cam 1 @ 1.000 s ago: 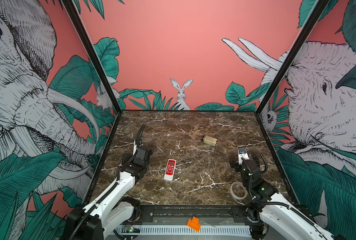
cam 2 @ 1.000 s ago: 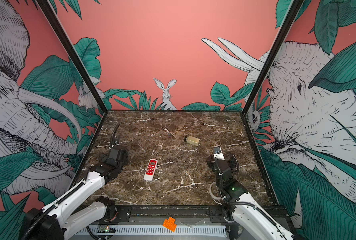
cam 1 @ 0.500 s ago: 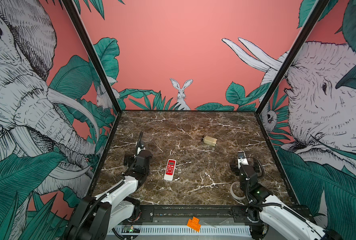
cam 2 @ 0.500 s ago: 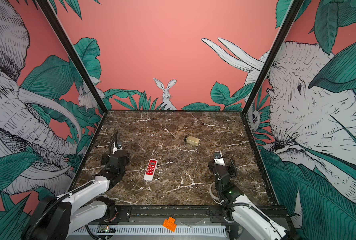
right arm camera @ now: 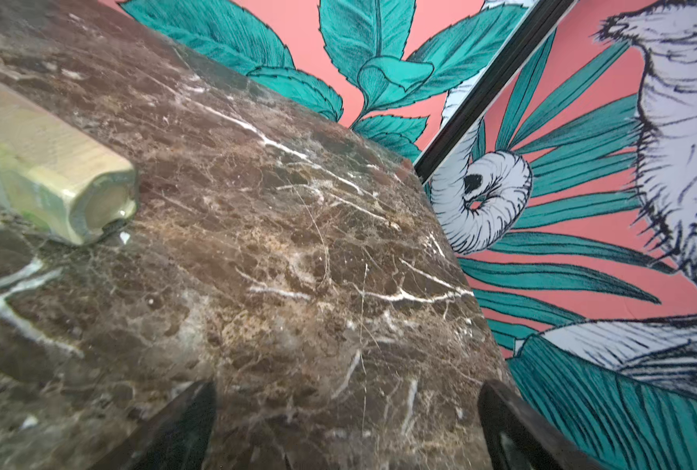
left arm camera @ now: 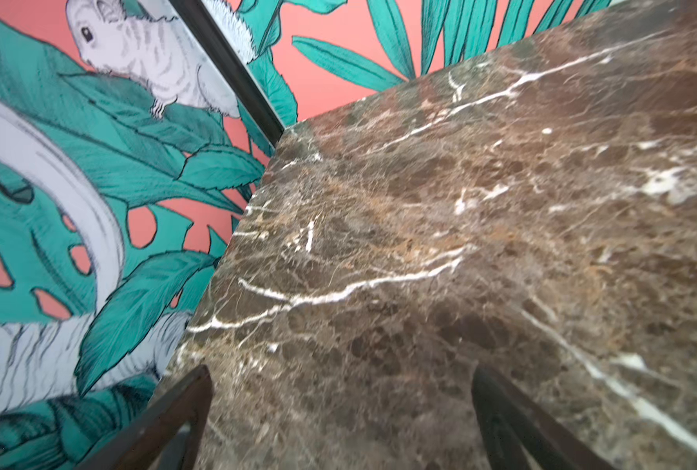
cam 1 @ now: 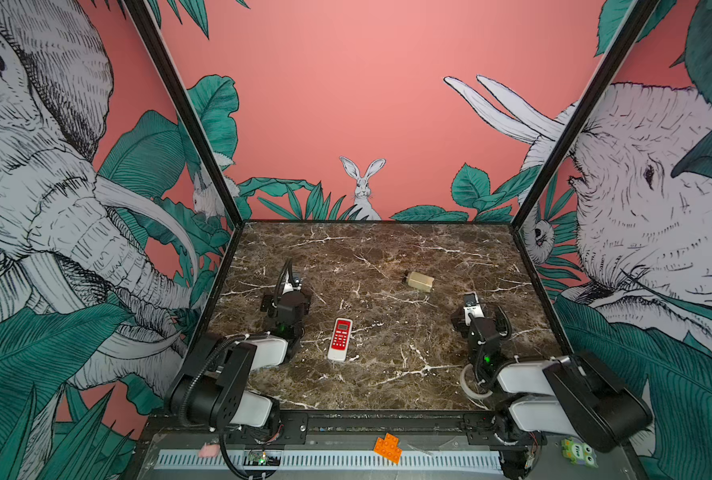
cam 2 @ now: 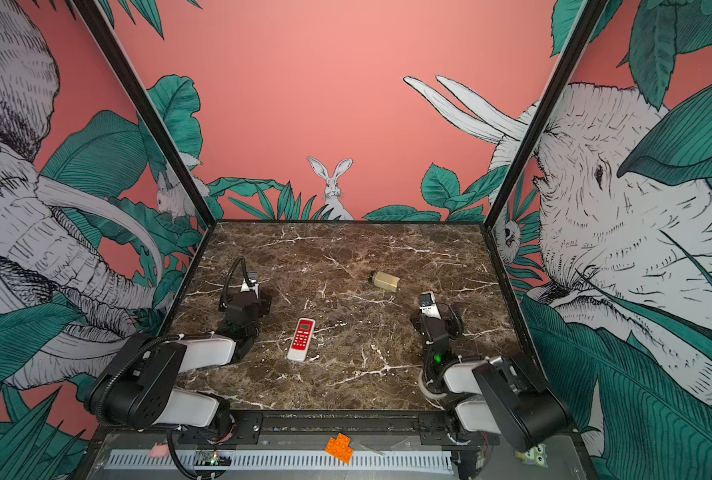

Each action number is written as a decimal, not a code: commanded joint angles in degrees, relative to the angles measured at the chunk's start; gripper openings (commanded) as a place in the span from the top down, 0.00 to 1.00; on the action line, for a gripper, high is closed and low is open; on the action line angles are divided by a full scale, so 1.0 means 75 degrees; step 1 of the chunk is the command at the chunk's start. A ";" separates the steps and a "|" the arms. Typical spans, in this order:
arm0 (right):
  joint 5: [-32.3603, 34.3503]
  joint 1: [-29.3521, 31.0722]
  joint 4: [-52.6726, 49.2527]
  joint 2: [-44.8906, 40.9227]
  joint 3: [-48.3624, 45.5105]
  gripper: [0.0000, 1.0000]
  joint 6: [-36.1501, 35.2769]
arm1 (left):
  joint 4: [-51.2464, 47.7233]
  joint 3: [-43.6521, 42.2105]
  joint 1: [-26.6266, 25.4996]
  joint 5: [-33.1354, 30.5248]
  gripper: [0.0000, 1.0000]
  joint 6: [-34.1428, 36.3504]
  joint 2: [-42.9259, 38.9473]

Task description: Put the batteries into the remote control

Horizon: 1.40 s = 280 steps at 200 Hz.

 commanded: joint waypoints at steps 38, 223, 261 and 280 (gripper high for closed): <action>-0.0604 -0.0665 0.2550 0.1529 0.0553 0.01 -0.0186 | 0.1273 0.0018 0.0394 0.0836 0.00 0.0214 0.0399; -0.2192 -0.2471 -0.0904 0.1300 0.1978 0.01 0.1793 | 0.0951 0.0267 0.1644 0.2383 0.00 -0.0866 0.0859; -0.2204 -0.2469 -0.0914 0.1288 0.1975 0.01 0.1795 | 0.0871 0.0290 0.1645 0.2395 0.00 -0.0883 0.0848; -0.2203 -0.2472 -0.0906 0.1288 0.1976 0.01 0.1800 | 0.0852 0.0303 0.1645 0.2391 0.00 -0.0882 0.0854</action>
